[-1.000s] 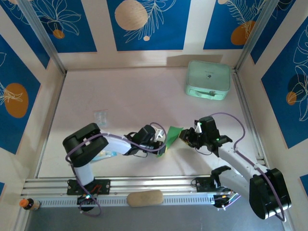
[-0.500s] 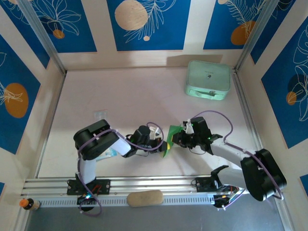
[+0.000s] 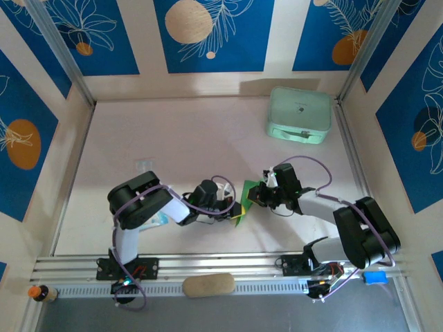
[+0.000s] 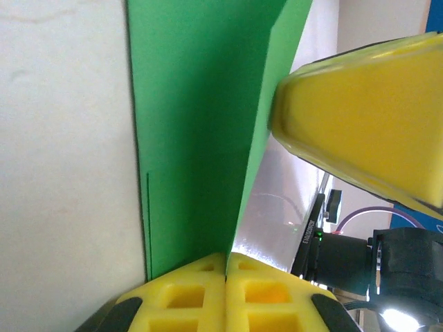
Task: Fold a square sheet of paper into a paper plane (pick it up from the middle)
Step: Fold the wing for the fifth time at the center of the table.
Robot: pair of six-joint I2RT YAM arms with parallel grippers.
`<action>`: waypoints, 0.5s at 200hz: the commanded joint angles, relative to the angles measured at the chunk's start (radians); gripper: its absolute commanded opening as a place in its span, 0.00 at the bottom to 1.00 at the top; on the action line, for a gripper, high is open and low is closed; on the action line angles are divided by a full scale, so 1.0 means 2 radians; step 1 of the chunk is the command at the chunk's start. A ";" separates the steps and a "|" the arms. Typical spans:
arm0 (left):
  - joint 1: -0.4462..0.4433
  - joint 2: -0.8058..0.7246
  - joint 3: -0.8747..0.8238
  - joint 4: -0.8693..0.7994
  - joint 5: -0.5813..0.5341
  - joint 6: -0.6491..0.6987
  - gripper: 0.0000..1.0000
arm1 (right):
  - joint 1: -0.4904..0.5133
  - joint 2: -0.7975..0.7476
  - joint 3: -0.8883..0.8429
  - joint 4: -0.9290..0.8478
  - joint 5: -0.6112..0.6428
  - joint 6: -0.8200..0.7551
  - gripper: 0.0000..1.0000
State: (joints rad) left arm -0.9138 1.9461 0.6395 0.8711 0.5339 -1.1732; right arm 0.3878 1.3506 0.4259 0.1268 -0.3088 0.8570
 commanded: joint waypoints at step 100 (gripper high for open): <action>0.000 0.022 0.034 -0.106 0.014 -0.005 0.00 | -0.017 0.012 0.005 0.002 -0.008 -0.004 0.09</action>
State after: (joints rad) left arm -0.9077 1.9461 0.6941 0.7525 0.5690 -1.1744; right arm 0.3531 1.3758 0.4263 0.1352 -0.2932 0.8635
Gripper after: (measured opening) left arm 0.041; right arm 0.093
